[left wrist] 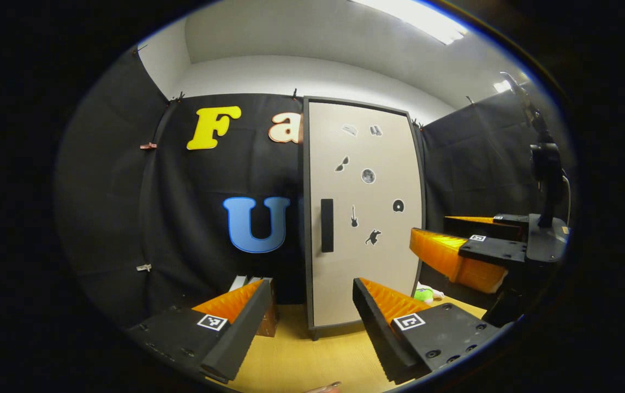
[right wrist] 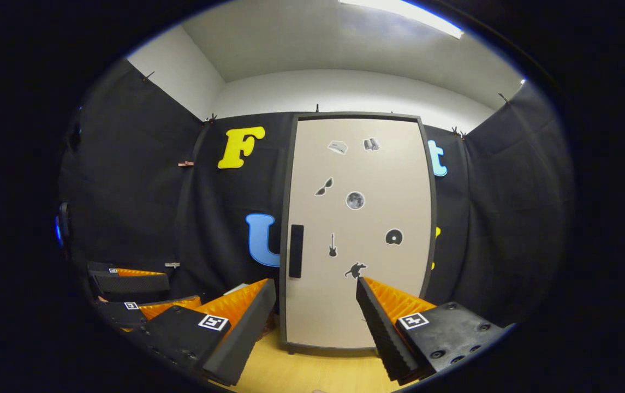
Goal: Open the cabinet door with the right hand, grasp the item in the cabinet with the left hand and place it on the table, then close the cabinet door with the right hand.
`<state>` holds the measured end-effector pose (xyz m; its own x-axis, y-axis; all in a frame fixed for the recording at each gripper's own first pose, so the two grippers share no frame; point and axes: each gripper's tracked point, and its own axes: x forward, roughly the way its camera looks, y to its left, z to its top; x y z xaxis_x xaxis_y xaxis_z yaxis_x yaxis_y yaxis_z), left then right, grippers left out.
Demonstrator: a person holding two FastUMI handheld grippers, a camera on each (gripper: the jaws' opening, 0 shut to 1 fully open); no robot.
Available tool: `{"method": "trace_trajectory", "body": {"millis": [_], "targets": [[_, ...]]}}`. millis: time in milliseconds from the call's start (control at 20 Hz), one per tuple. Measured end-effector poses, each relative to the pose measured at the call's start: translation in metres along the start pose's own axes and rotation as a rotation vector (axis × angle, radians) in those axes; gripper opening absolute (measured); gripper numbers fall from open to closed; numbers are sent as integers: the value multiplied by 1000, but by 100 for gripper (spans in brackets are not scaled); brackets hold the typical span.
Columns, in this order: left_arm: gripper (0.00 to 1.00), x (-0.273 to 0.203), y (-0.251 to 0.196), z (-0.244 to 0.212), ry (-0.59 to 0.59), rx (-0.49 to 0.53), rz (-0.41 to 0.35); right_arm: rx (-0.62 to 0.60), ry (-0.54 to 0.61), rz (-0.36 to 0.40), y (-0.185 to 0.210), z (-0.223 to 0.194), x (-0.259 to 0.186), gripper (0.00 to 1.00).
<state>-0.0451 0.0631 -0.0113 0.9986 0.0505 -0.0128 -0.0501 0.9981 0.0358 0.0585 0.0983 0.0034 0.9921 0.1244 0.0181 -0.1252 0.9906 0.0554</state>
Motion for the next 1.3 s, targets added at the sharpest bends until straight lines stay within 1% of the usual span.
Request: {"method": "trace_trajectory", "body": {"millis": [200,400,550,700,1050,1100,1150,1300], "targets": [[95,1,16,-1,-6,6,67,-10,-5,25,12,-2,32,96],[94,8,30,-11,21,-11,149,-5,-28,40,21,-4,73,96],[95,12,37,-16,36,-32,194,-1,-41,39,30,-9,108,96],[95,11,49,-18,40,-28,238,2,-36,35,34,-14,140,95],[95,11,74,-20,57,-35,306,25,-14,-25,27,-33,195,95],[95,10,77,-21,59,-35,315,21,-9,-38,25,-35,202,95],[95,9,80,-20,61,-33,326,15,-7,-47,23,-38,209,92],[95,8,89,-22,72,-29,360,11,-1,-66,21,-45,225,92]]}}
